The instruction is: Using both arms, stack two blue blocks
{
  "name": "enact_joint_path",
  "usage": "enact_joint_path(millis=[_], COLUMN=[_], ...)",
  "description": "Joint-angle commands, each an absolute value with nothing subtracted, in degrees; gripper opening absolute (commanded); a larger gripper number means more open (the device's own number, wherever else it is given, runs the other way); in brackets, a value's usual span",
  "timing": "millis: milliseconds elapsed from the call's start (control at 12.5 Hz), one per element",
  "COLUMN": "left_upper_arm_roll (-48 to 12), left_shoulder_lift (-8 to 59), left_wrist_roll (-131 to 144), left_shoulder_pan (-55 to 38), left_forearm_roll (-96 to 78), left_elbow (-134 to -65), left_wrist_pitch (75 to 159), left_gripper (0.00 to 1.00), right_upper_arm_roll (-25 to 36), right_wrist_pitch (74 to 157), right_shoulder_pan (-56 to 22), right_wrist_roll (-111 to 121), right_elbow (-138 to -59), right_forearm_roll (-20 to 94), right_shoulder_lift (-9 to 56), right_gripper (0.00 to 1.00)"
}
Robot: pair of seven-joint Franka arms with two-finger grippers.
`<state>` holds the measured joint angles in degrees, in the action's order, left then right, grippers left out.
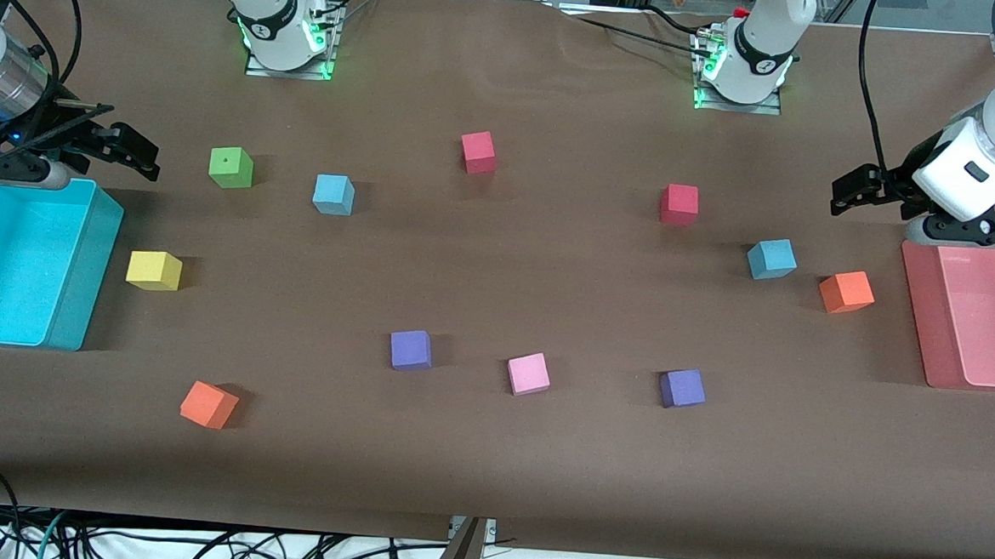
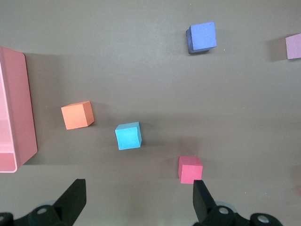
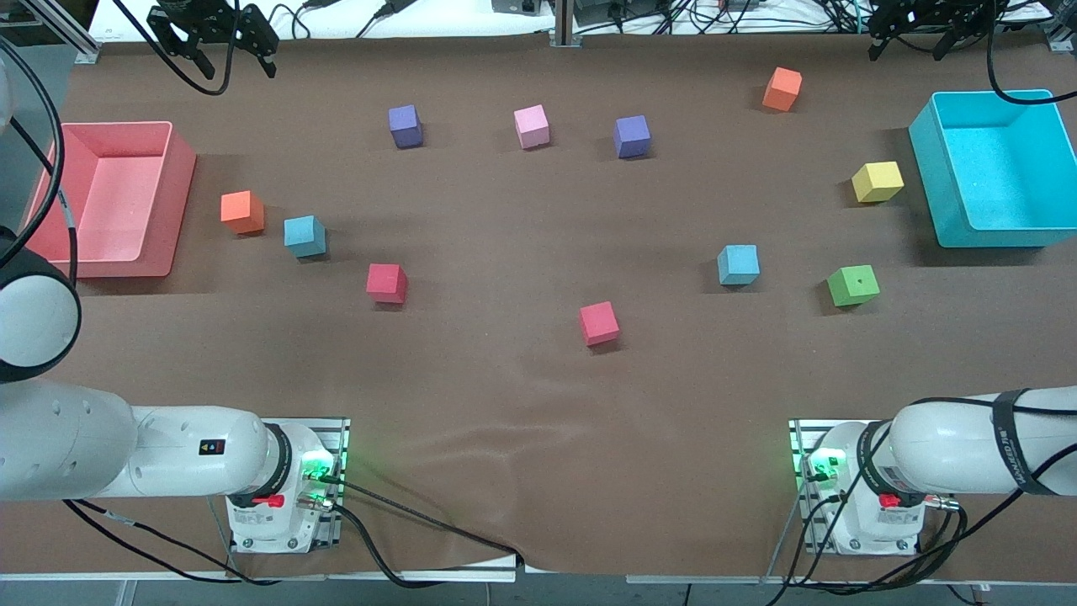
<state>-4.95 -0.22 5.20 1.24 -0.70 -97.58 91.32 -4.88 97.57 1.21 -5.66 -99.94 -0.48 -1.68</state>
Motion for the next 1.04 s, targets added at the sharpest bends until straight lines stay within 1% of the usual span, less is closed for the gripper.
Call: enact_joint_path(millis=[0,399,957], left_upper_arm_roll=[-4.9,-4.7,-4.2], left_shoulder_lift=[0.4,0.4,0.4], left_wrist_roll=[5.4,4.7,2.8], left_shoulder_pan=[1.0,1.1,1.1], left_forearm_roll=[0.4,0.4,-0.4], left_elbow=[-95.9,-95.9,-95.5], left_wrist_pitch=[89.5,89.3,86.4], left_gripper=[1.00,1.00,1.00], right_upper_arm_roll=[-4.0,-4.0,-4.0], right_wrist_pitch=[96.2,96.2,96.0], right_shoulder_pan=[0.5,0.4,0.5], right_wrist_roll=[-5.1,-4.8,-4.8], right_elbow=[-98.2,-98.3,-98.2], right_forearm_roll=[-0.1,-0.2,-0.2], right_shoulder_lift=[-1.1,-1.2,-1.2], right_gripper=[1.00,1.00,1.00])
